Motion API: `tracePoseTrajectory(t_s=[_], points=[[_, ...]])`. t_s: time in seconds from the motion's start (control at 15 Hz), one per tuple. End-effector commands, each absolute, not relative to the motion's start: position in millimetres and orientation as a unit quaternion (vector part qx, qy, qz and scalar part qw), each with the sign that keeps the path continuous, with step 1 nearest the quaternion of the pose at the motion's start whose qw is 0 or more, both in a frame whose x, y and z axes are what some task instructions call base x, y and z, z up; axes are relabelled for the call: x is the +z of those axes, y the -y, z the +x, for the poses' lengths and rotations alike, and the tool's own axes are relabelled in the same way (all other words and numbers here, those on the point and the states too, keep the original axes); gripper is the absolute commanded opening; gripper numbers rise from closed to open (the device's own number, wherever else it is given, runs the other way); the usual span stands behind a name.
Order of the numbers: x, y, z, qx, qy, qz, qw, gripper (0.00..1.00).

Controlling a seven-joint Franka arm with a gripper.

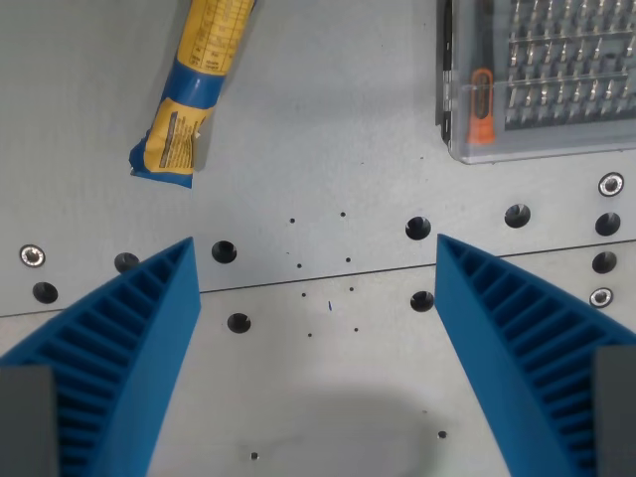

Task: Move above the blue bag

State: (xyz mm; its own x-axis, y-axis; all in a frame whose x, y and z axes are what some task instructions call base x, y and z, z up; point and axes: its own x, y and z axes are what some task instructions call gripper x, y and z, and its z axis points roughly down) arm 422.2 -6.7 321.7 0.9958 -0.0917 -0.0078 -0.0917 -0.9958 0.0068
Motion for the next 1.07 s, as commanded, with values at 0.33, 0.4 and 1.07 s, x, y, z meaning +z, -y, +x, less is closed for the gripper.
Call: tracePoseTrajectory(t_s=[0.33, 0.4, 1.07], points=[[313, 3, 426, 0.008, 0.083, 0.997, 0.003, 1.0], [311, 2, 427, 0.009, 0.09, 0.996, 0.003, 1.0], [275, -12, 437, 0.027, 0.16, 0.987, 0.002, 1.0]])
